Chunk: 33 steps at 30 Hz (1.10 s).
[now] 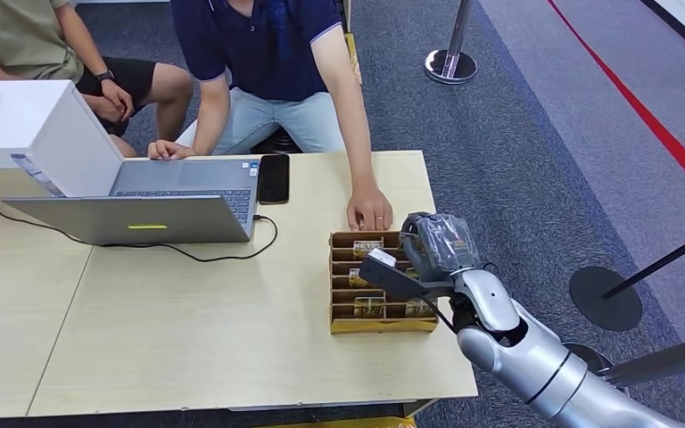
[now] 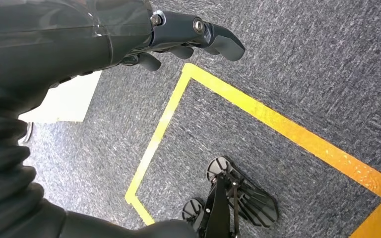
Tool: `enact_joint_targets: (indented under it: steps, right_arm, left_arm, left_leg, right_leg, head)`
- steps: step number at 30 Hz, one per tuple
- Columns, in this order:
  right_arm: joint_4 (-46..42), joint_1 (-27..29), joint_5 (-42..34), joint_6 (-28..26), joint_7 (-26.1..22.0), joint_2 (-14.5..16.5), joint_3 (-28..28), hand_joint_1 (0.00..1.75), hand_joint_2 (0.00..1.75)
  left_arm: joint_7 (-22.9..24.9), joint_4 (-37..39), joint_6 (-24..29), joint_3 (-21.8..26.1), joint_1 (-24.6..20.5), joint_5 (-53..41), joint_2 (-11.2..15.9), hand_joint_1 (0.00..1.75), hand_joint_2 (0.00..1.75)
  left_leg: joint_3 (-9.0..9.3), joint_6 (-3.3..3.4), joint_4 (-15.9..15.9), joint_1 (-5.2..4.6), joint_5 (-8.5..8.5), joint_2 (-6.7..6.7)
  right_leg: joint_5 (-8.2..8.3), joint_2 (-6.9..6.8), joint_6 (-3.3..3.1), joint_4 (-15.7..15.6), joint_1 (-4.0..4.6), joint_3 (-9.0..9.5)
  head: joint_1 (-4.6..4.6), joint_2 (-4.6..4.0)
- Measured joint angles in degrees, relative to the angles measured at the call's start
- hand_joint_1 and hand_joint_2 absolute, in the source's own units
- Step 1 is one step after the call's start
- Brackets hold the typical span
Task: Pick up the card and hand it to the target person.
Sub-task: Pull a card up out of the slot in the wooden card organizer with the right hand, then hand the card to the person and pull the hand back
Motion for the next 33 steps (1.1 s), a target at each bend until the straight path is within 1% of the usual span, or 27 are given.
enact_joint_targets:
  steps: [4,6,8,12,15,18,22,27,31,32,33]
  right_arm:
    - [0.14,-0.50,1.81,-2.16,-1.63,1.58,-0.73,1.45,1.75]
    - [1.81,-1.41,2.13,-2.12,-2.17,2.58,-0.46,1.45,1.75]
    - [5.05,-2.85,1.38,-1.33,-2.58,3.95,0.07,1.45,1.75]
    - [14.94,-6.64,-0.58,0.29,-3.90,7.31,2.37,1.45,1.75]
    - [22.15,-8.86,-1.67,-0.49,-5.25,9.84,3.79,1.45,1.75]
    - [26.66,-10.07,-2.55,-1.61,-6.16,11.44,4.46,1.45,1.75]
    - [29.56,-10.92,-2.69,-3.16,-6.72,12.35,4.90,1.45,1.75]
    - [30.12,-11.06,-2.51,-3.76,-6.57,12.28,4.95,1.45,1.75]
    - [29.37,-10.67,-2.49,-3.74,-5.96,11.53,4.82,0.00,1.75]
    - [29.01,-10.52,-2.44,-3.70,-5.70,11.24,4.73,0.00,1.75]
    - [28.70,-10.39,-2.41,-3.71,-5.47,10.98,4.61,0.00,1.75]
  left_arm:
    - [0.05,0.01,-0.44,-0.61,-0.01,-0.38,0.03,0.00,1.75]
    - [0.17,0.01,-0.70,-0.96,-0.02,-0.69,0.12,0.00,1.75]
    - [0.36,0.00,-0.98,-1.36,-0.02,-1.00,0.29,0.00,1.75]
    - [0.68,0.00,-1.74,-2.58,-0.06,-1.81,0.60,0.00,1.75]
    - [0.26,-0.05,-2.46,-3.17,-0.06,-2.12,0.78,0.00,1.75]
    - [-0.10,-0.02,-2.78,-3.46,-0.08,-2.37,0.81,0.00,1.75]
    - [0.17,0.01,-2.77,-3.68,-0.10,-2.48,0.85,0.00,1.75]
    - [0.53,-0.02,-2.90,-3.93,-0.10,-2.57,0.88,0.00,1.75]
    - [0.34,-0.07,-3.43,-5.09,-0.14,-3.52,1.10,0.00,1.75]
    - [0.04,-0.03,-3.14,-4.90,-0.15,-3.30,1.11,0.00,1.75]
    - [-0.30,-0.01,-2.86,-4.57,-0.15,-2.95,1.11,0.00,1.31]
  left_leg:
    - [0.03,0.00,-0.03,0.01,0.01,0.04]
    - [0.03,0.00,-0.03,0.00,0.02,0.08]
    - [0.04,0.00,-0.04,0.00,0.02,0.13]
    - [0.08,-0.02,-0.07,0.01,0.04,0.26]
    - [0.14,-0.02,-0.12,0.03,0.05,0.32]
    - [0.18,-0.02,-0.15,0.04,0.05,0.30]
    - [0.19,-0.01,-0.17,0.05,0.06,0.28]
    - [0.16,-0.01,-0.16,0.05,0.07,0.19]
    - [0.10,0.00,-0.12,0.04,0.06,0.11]
    - [0.08,0.00,-0.10,0.04,0.05,0.09]
    - [0.09,0.00,-0.10,0.04,0.06,0.09]
  right_leg:
    - [0.02,0.04,-0.01,-0.03,0.01,0.02]
    - [0.04,0.08,-0.01,-0.03,0.01,0.01]
    - [0.06,0.13,-0.01,-0.03,0.00,0.00]
    - [0.12,0.25,-0.02,-0.05,0.01,0.01]
    - [0.15,0.31,-0.02,-0.10,0.02,0.07]
    - [0.15,0.30,-0.02,-0.13,0.04,0.12]
    - [0.14,0.27,-0.02,-0.15,0.04,0.15]
    - [0.12,0.18,-0.03,-0.15,0.04,0.16]
    - [0.09,0.10,-0.02,-0.11,0.03,0.13]
    - [0.08,0.07,-0.01,-0.09,0.03,0.12]
    - [0.08,0.08,-0.01,-0.10,0.04,0.12]
  head:
    - [0.00,0.00]
    - [0.00,0.00]
    - [0.00,0.00]
    - [0.00,0.00]
    - [0.00,0.00]
    - [0.00,0.00]
    - [0.00,0.00]
    - [0.00,0.00]
    - [0.00,0.00]
    - [0.00,0.00]
    - [0.00,0.00]
